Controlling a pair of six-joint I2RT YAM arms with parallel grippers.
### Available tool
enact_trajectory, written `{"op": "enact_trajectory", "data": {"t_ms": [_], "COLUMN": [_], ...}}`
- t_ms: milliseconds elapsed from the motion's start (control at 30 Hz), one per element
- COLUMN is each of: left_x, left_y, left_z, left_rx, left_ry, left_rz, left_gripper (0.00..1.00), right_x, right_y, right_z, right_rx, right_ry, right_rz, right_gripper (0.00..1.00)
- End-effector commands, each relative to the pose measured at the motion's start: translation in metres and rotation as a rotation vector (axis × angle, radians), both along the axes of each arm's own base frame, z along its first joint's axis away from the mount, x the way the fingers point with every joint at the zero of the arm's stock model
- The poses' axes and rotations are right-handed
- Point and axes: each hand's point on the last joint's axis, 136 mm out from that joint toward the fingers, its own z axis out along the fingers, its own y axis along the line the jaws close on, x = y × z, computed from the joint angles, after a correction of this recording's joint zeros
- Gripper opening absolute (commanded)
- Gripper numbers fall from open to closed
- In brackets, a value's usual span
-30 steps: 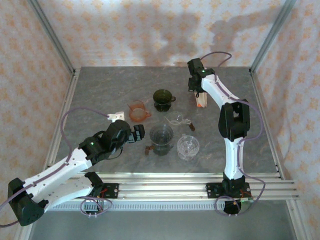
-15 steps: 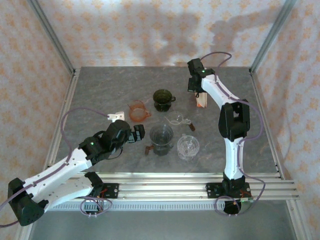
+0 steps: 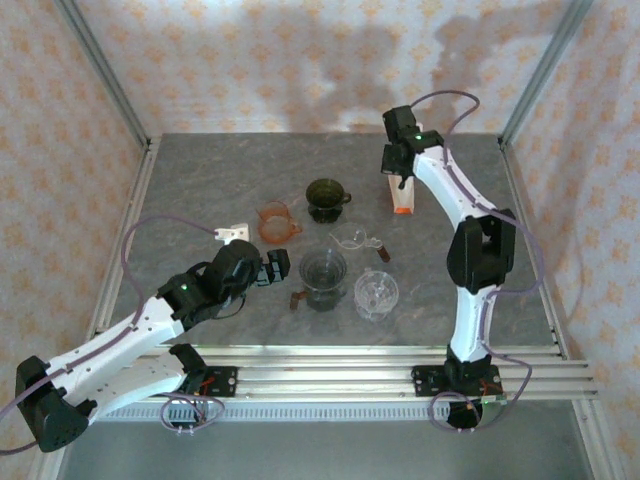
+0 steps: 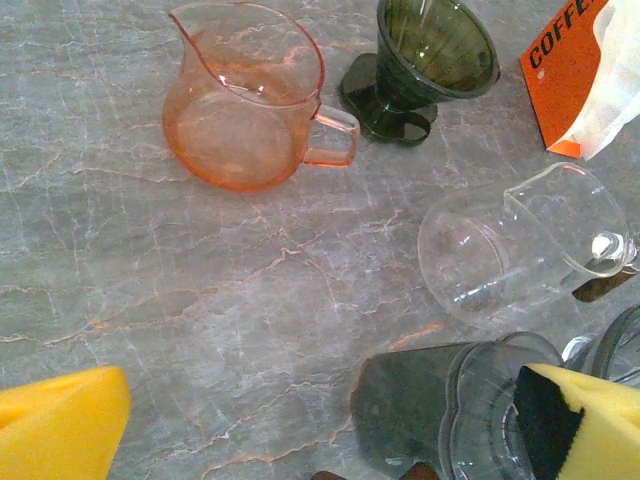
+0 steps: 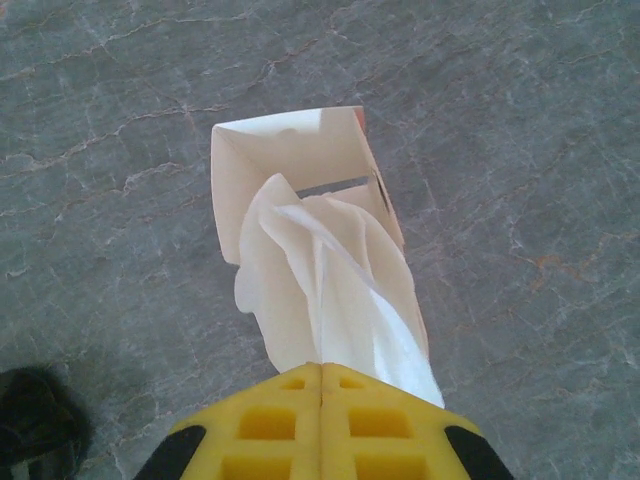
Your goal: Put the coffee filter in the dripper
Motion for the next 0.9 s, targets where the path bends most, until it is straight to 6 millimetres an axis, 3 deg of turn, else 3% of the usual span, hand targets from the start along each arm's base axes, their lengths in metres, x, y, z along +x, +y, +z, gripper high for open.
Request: {"op": "enact_trajectory", "data": {"t_ms": [0, 133, 267, 533, 633, 867], "left_x": [0.000, 0.000, 0.000, -0.003, -0.004, -0.005], "left_y": [0.003, 0.003, 0.004, 0.005, 0.005, 0.004], "left_z": [0.001, 0.004, 0.008, 0.020, 0.023, 0.029], "left_rx": [-0.024, -0.026, -0.028, -0.047, -0.044, -0.062], "left_ry": [-0.008, -0.015, -0.025, -0.048, -0.051, -0.063], "left_rz": [0.019, 0.018, 0.017, 0.005, -0.001, -0.006], "left_gripper": [1.00, 1.00, 1.00, 1.00, 1.00, 1.00], "right_x": [-0.015, -0.030, -0.057, -0.151, -0.192, -0.281], "right_y": [-0.011, -0.014, -0.013, 0.007, 0.026, 0.098], "right_z": [0.026, 0.038, 0.065, 0.108, 0.114, 0.128], "right_rx": [0.000, 0.007, 0.028, 0.118, 0.217, 0.354], "right_ry": [-0.037, -0.065, -0.129, -0.205, -0.187, -0.049], "right_rz": [-0.030, -0.032, -0.015, 0.119, 0.222, 0.527], "right_gripper": [0.00, 0.00, 0.00, 0.00, 0.00, 0.00]}}
